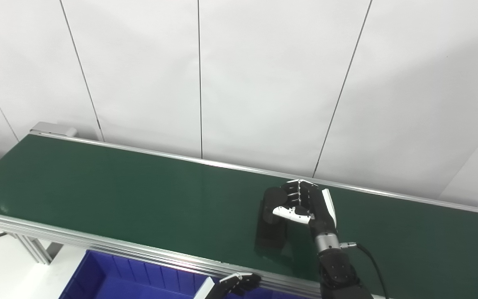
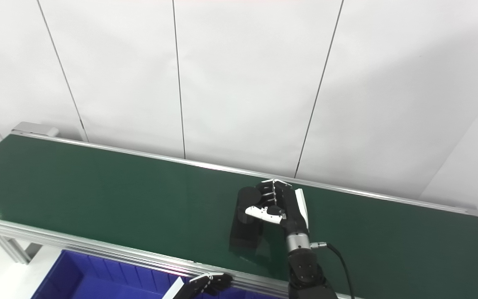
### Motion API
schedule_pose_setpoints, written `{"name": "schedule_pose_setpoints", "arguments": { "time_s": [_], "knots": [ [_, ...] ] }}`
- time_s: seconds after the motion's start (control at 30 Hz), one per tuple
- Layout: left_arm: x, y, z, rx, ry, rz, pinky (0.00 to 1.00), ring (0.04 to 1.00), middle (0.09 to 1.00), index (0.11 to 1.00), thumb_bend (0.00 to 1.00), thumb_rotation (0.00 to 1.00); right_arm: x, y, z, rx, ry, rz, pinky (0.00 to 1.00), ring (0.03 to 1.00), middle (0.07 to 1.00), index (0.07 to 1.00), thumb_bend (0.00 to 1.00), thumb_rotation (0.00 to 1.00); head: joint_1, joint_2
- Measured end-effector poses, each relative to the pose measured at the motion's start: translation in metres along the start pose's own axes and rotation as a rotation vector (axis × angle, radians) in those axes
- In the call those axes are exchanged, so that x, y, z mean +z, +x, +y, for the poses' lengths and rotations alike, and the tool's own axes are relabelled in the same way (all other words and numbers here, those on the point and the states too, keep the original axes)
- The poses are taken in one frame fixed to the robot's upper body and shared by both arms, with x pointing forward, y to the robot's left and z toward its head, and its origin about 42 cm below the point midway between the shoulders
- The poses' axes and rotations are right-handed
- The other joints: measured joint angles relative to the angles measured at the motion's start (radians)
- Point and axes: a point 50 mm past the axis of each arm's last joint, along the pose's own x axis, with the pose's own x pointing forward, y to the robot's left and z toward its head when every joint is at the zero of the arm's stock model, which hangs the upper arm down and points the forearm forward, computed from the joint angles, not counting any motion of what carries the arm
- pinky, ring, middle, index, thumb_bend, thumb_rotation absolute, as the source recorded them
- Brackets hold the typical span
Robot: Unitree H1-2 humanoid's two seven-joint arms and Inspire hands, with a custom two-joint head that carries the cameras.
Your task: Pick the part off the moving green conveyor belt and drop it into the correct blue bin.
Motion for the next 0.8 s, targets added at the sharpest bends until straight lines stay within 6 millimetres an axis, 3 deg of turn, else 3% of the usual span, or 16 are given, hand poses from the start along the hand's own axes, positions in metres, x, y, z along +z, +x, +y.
{"name": "schedule_pose_setpoints", "arguments": {
  "time_s": [0.37,0.5,0.63,0.8],
  "knots": [
    [0.000,-0.001,0.000,-0.003,-0.004,0.002,0.73,0.797,0.814,0.777,1.00,0.13,0.015,-0.009,-0.003,-0.002,0.024,-0.090,0.39,0.452,0.480,0.491,0.52,0.00,-0.009,0.011],
    [0.000,-0.001,0.001,-0.001,-0.013,0.004,0.73,0.801,0.817,0.779,1.00,0.14,0.041,-0.017,-0.015,-0.011,0.018,-0.216,0.37,0.444,0.481,0.495,0.52,0.00,-0.026,0.017],
    [0.000,0.000,0.002,0.002,-0.016,0.006,0.74,0.808,0.823,0.787,1.00,0.14,0.076,-0.038,-0.029,-0.032,0.018,-0.341,0.36,0.433,0.481,0.505,0.52,0.00,-0.054,0.023],
    [0.000,0.000,0.005,0.007,-0.025,0.006,0.75,0.826,0.837,0.798,1.00,0.14,0.093,-0.062,-0.050,-0.048,-0.012,-0.391,0.35,0.433,0.492,0.499,0.52,0.00,-0.100,0.029]
  ]
}}
